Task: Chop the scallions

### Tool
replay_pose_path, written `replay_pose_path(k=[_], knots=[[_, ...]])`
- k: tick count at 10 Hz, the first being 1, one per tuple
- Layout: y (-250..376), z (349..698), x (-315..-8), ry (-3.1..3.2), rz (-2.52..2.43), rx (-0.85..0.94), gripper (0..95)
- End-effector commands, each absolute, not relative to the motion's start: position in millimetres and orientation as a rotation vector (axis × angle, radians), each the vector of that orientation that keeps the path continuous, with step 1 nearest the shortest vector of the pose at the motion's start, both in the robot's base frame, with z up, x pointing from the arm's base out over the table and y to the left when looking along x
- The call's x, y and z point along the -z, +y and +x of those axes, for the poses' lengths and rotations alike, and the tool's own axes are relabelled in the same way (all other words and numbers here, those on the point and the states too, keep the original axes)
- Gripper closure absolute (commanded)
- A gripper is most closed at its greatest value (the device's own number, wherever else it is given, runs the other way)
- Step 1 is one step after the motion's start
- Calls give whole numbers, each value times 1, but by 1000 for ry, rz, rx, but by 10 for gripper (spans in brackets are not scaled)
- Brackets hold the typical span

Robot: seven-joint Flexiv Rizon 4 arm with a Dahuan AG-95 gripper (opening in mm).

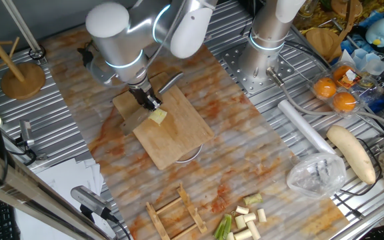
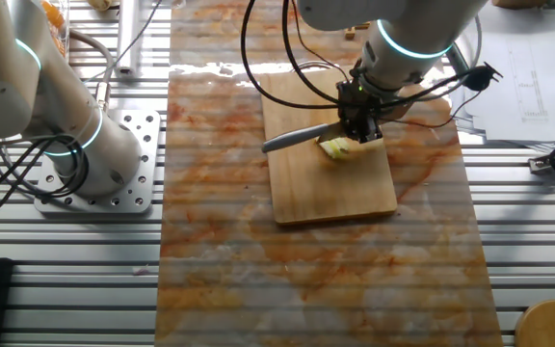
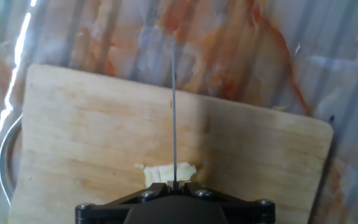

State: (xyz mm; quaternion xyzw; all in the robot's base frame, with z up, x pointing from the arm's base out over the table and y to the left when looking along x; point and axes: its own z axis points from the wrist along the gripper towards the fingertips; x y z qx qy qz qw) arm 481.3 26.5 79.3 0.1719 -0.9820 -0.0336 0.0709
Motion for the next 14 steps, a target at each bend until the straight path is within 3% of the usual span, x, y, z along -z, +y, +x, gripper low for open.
replay_pose_path(k=[1,9,14], knots=[[26,479,-78,-2944,512,102,950],[25,456,-61,-2954,529,81,950],[47,488,-2,-3089,491,102,950]])
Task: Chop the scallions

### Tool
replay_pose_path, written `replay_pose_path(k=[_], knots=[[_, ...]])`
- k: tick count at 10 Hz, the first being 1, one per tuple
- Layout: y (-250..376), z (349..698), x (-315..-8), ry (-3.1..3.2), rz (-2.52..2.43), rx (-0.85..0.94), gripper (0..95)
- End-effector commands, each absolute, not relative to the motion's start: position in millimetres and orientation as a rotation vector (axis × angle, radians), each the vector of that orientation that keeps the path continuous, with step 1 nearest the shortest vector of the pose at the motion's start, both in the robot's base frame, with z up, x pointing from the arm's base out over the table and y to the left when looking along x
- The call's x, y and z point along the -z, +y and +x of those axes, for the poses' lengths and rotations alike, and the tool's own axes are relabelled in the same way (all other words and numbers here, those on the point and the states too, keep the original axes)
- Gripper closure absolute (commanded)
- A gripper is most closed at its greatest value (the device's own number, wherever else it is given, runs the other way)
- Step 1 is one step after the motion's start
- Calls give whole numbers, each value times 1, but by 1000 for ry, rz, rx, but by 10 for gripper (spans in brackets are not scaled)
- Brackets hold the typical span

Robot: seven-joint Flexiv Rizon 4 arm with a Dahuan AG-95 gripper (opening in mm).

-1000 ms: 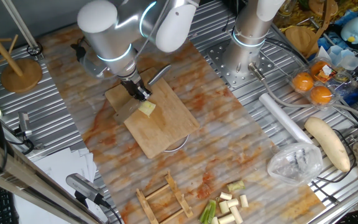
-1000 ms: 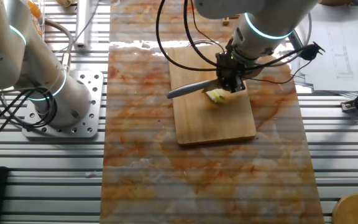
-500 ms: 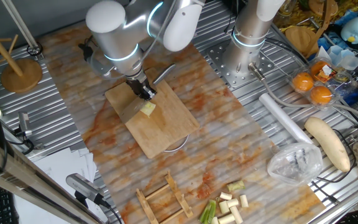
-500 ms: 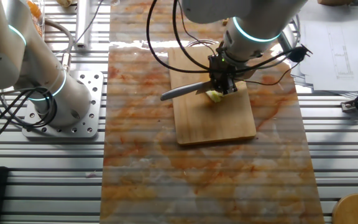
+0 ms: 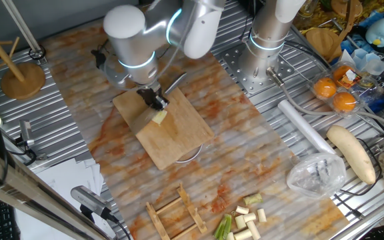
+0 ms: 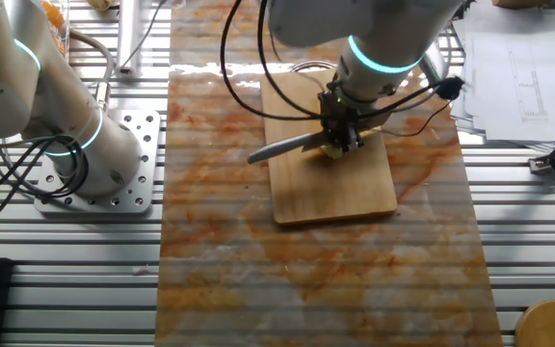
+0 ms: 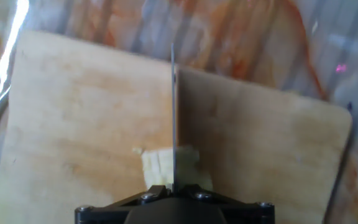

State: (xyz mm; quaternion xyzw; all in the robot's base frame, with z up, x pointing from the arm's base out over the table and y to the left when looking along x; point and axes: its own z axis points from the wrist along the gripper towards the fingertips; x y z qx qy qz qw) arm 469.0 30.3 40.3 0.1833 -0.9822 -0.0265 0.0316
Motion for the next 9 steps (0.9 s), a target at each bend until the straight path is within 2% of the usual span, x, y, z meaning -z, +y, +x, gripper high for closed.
replay_pose_path(k=[1,6,9], knots=[[47,489,-4,-3081,524,59,950],[42,478,-38,-3011,531,104,950],[38,470,-57,-2978,552,69,950]])
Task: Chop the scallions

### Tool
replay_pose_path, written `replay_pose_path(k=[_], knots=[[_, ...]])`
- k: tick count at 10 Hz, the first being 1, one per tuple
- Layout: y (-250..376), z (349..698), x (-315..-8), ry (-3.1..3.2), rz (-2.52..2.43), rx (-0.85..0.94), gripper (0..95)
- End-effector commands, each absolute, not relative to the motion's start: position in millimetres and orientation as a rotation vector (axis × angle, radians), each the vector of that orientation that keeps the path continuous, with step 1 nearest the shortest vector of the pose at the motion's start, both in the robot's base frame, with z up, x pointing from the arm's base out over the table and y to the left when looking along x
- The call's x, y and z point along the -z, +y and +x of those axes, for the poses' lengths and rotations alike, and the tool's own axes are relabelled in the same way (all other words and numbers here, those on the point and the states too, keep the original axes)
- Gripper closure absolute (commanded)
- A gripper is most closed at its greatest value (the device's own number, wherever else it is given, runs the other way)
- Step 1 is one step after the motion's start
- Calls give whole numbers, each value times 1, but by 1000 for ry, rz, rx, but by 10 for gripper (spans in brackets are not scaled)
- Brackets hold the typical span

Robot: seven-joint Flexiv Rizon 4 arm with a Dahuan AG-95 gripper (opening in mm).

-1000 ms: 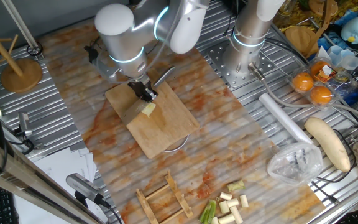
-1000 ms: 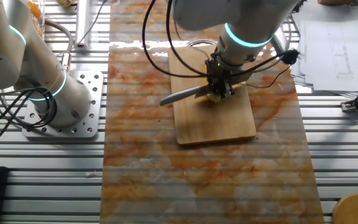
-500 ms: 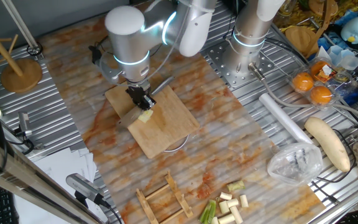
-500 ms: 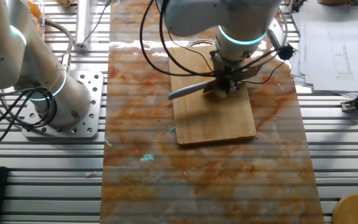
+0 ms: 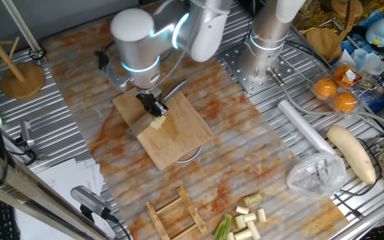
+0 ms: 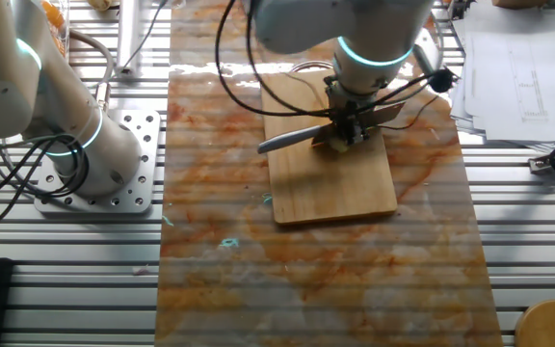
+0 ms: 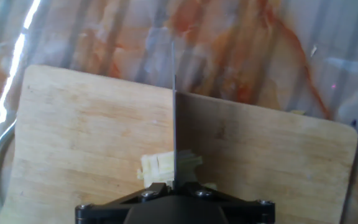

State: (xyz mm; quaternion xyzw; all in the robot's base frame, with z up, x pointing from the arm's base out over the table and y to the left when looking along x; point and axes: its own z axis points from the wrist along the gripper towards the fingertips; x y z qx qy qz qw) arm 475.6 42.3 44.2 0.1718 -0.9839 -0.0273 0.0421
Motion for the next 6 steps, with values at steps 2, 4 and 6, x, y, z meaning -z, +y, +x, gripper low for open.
replay_pose_path(k=[2,4,6], knots=[[33,466,-60,-2969,562,58,950],[26,461,-66,-2964,575,58,950],[24,459,-67,-2963,579,50,950]])
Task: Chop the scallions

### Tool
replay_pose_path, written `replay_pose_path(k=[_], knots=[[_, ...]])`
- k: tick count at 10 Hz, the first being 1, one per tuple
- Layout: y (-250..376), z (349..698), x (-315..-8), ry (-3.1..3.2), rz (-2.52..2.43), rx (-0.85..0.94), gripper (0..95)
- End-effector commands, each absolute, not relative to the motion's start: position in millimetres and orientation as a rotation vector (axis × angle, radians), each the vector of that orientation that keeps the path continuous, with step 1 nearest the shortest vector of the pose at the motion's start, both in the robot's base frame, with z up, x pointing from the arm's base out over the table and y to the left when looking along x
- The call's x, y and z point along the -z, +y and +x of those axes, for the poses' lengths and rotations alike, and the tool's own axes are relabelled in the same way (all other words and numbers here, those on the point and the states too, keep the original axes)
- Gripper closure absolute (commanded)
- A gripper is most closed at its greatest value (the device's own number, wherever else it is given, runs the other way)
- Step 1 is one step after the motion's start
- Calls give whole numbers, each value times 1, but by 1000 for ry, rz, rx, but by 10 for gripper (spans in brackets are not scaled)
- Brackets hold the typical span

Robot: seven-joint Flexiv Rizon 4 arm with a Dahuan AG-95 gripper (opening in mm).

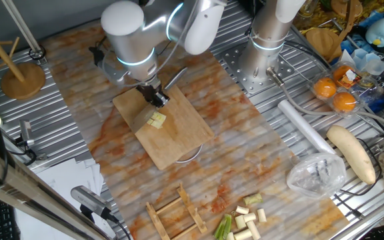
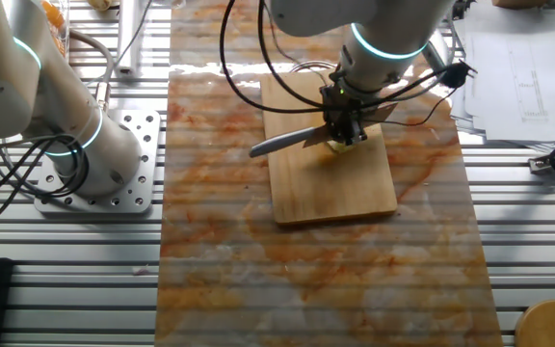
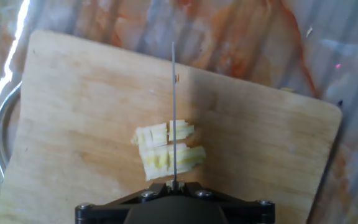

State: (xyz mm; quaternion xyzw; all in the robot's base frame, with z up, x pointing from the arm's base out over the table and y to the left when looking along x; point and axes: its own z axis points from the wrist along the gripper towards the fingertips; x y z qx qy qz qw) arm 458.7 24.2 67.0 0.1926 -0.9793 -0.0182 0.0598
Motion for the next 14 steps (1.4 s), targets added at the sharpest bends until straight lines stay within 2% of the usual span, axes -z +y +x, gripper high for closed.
replay_pose_path(k=[1,3,6,8,10,14], knots=[[24,459,-66,-2964,578,45,950],[21,461,-61,-2971,581,38,950],[29,482,-23,-3042,537,86,950],[53,494,-8,-3052,497,22,950],[52,491,-14,-3032,550,-19,950],[50,481,-49,-2994,531,27,950]])
